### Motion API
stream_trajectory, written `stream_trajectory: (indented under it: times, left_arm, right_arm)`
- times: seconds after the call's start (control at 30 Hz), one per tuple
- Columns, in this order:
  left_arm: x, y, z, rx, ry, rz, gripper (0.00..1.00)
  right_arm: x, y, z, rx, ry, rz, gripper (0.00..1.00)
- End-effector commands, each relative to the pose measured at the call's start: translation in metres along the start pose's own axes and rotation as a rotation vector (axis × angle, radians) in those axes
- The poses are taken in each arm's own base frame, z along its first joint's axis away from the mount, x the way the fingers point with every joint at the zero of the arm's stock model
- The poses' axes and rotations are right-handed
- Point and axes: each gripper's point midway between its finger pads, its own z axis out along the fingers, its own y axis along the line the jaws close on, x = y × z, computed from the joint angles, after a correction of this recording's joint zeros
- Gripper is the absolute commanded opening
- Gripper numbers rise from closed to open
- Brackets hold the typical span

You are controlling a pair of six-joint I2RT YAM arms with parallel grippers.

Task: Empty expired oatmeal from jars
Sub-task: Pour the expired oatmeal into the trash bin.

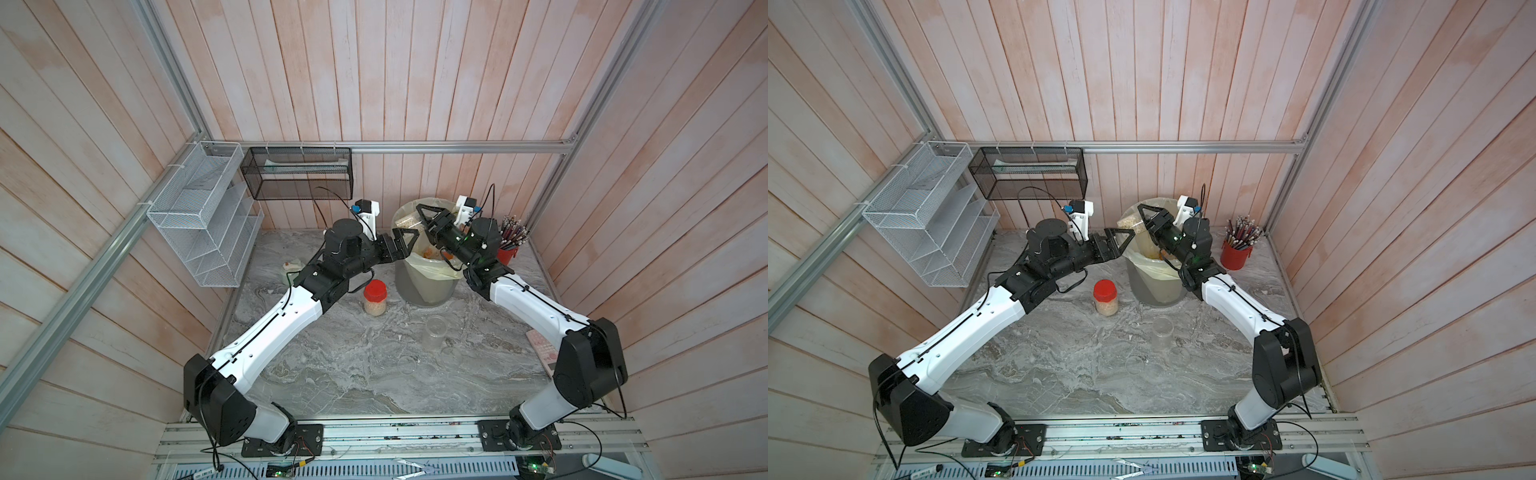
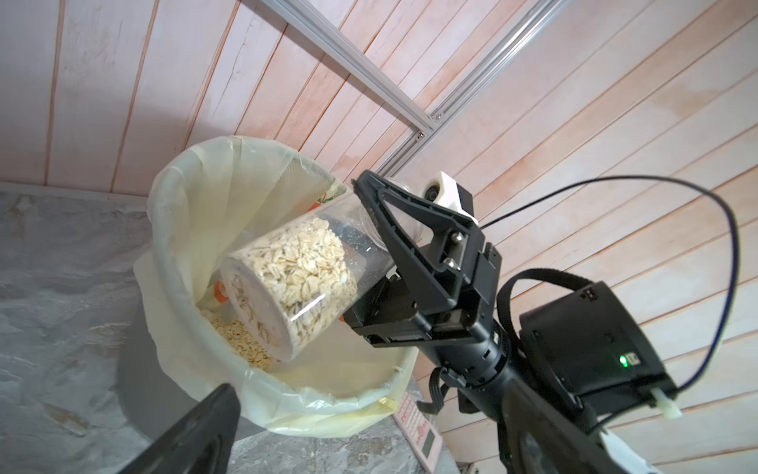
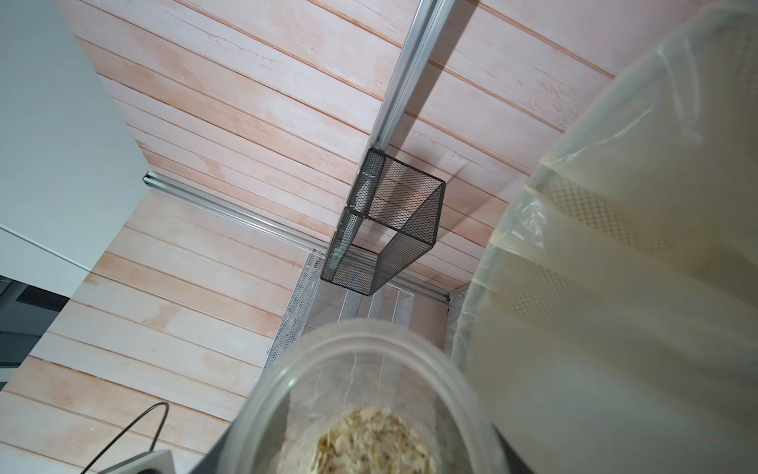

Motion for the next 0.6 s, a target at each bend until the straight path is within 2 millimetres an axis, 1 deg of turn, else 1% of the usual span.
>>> stream_trajectory:
  times: [0.0, 0.1, 0.27, 0.43, 0.57]
  left_arm:
    - [-0.013, -0.014, -0.001, 0.069, -0.047, -0.150, 1.00]
    - [-0.013, -0.014, 0.000, 0.081, -0.051, -0.218, 1.00]
    - [-0.020, -0.013, -0.001, 0.098, -0.099, -0.333, 1.00]
    - [-0.014, -0.007, 0.008, 0.098, -0.082, -0.455, 1.00]
    - [-0.013, 0.001, 0.009, 0.094, -0.099, -0.548, 1.00]
  right_arm:
    - [-0.005, 0.028, -0.005, -0.081, -0.042, -0.010, 0.28]
    - [-0.007, 0.027, -0.008, -0.094, -0.063, 0.008, 0.28]
    - [-0.009, 0.030, -0.011, -0.122, -0.096, 0.032, 0.27]
    - [-0.010, 0.032, -0.018, -0.136, -0.136, 0.049, 0.26]
    - [-0.008, 0.031, -0.017, -0.144, -0.129, 0.057, 0.26]
